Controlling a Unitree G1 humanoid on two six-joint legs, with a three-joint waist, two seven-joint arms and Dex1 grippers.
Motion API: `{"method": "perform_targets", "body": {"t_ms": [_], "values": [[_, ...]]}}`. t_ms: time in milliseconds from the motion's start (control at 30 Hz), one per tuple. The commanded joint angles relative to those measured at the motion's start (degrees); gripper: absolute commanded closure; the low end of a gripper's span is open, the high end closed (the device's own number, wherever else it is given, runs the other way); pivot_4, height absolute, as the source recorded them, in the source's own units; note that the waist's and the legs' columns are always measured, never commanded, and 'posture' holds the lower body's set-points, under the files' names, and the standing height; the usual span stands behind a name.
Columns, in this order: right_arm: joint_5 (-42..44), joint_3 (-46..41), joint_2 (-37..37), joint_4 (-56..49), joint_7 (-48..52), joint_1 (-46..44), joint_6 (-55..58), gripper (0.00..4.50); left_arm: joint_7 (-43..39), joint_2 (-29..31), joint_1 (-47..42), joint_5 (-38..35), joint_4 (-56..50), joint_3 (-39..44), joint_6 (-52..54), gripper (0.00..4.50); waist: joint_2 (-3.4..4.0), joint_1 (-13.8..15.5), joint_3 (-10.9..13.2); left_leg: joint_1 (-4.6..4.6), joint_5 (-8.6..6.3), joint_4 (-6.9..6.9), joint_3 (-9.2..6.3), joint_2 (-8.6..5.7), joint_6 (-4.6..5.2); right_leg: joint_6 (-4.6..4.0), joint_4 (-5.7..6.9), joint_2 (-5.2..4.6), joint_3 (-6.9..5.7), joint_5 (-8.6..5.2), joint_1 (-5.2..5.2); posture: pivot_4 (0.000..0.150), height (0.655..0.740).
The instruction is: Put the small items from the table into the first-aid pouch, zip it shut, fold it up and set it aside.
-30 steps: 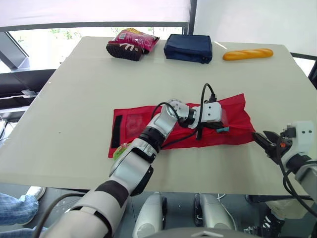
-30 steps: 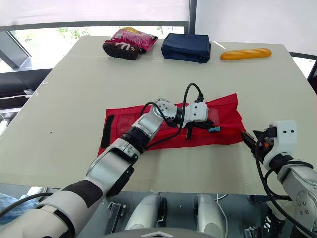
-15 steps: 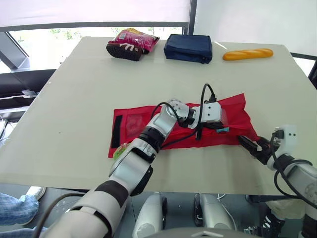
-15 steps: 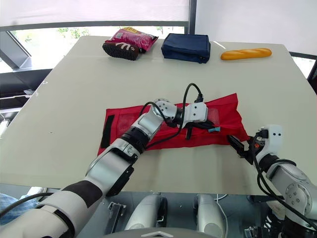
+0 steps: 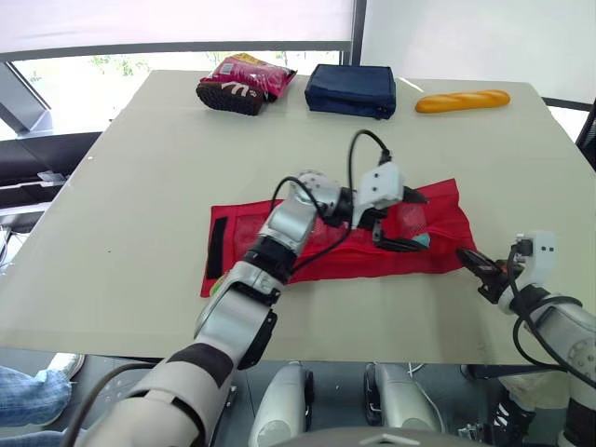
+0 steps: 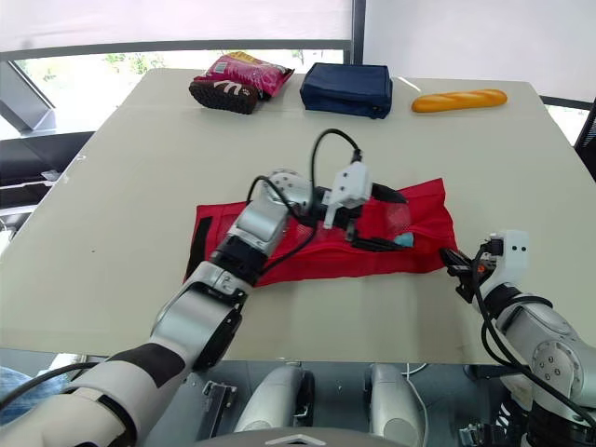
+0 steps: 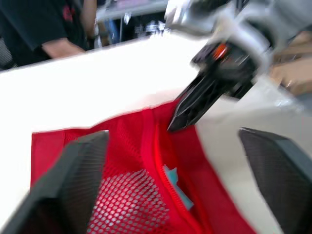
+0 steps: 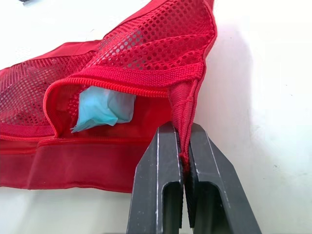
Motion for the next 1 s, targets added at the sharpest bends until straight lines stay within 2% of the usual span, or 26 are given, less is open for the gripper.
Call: {"method": "perform_targets", "body": {"t_ms": [33,233,400,600,767,800,867,900,933,1000], "values": [[3.0,-3.9,0.2,-2.0,-2.4,1.5,-0.1,4.50,-3.5,5.2,3.6,-7.9,-12.5,3.9,7.2,0.07,0.00,0.0,0.0,0.02,0.00,0.00,0.03,0.03,0.00,0.00,0.02,0.00,0.05,0.00,0.00,0.150,0.7164],[7.4,-11.2,-1.7,-3.4,-4.3,7.6,-0.3,4.50,-5.4,17.9,11.5,-16.2,-26.7,9.4,18.1,0.07,0.04,0.4,0.0,0.02,0.00,0.00,0.07,0.03,-0.01,0.02,0.02,-0.03,0.08,-0.02,0.00,0.150,0.7164],[4.6,-17.4,-7.2,3.2,-4.8,10.8,-3.4,4.50,-6.9,26.5,19.3,-20.5,-30.7,14.2,21.3,0.07,0.05,0.4,0.0,0.12,0.00,0.00,0.16,-0.03,0.00,0.13,0.00,-0.01,0.34,-0.09,0.05,0.150,0.7164],[-0.3,-19.7,-14.7,14.0,-3.4,10.5,-7.3,4.50,-5.4,31.1,23.8,-24.3,-33.9,18.3,22.9,0.07,0.06,0.6,0.0,0.20,0.00,-0.01,0.22,-0.06,0.00,0.15,0.00,0.03,0.46,-0.25,0.11,0.150,0.7164],[-1.1,-18.3,-18.0,16.8,-0.1,10.8,-8.5,4.50,-3.7,32.6,26.1,-26.0,-36.3,19.7,23.6,0.07,0.06,0.4,0.0,0.30,-0.01,-0.05,0.33,-0.05,0.00,0.18,0.01,0.08,0.56,-0.25,0.11,0.150,0.7164],[-1.4,-18.0,-18.5,17.0,0.4,10.9,-8.7,3.88,-3.4,32.8,26.6,-26.4,-36.8,19.9,23.9,0.00,0.05,0.4,0.0,0.31,-0.01,-0.05,0.35,-0.04,0.00,0.19,0.01,0.09,0.58,-0.25,0.12,0.150,0.7164],[-3.1,-17.3,-19.6,16.4,2.2,11.9,-11.1,3.28,-2.2,33.2,27.7,-26.5,-37.8,20.7,24.2,0.00,0.05,0.3,0.0,0.32,-0.01,-0.05,0.37,-0.03,0.00,0.19,0.01,0.10,0.60,-0.25,0.12,0.150,0.7164],[-4.1,-17.4,-20.5,15.1,4.0,13.1,-12.9,2.68,-1.0,33.5,28.6,-26.1,-38.2,21.3,24.0,0.00,0.06,0.3,0.0,0.33,-0.01,-0.05,0.40,0.01,0.00,0.20,0.01,0.13,0.62,-0.26,0.12,0.150,0.7164],[-4.8,-17.5,-21.1,14.1,5.3,14.1,-14.3,2.53,-0.1,33.7,29.3,-25.9,-38.4,21.8,23.8,0.00,0.09,0.3,0.0,0.34,-0.01,-0.06,0.40,0.01,0.00,0.21,0.01,0.14,0.62,-0.26,0.11,0.150,0.7164],[-7.2,-17.8,-23.1,11.5,9.3,18.0,-18.1,1.53,2.1,34.7,32.2,-25.5,-39.8,22.5,24.5,0.00,0.12,0.3,0.0,0.40,-0.01,-0.12,0.49,0.02,0.01,0.22,0.01,0.14,0.69,-0.27,0.12,0.150,0.7164]]}}
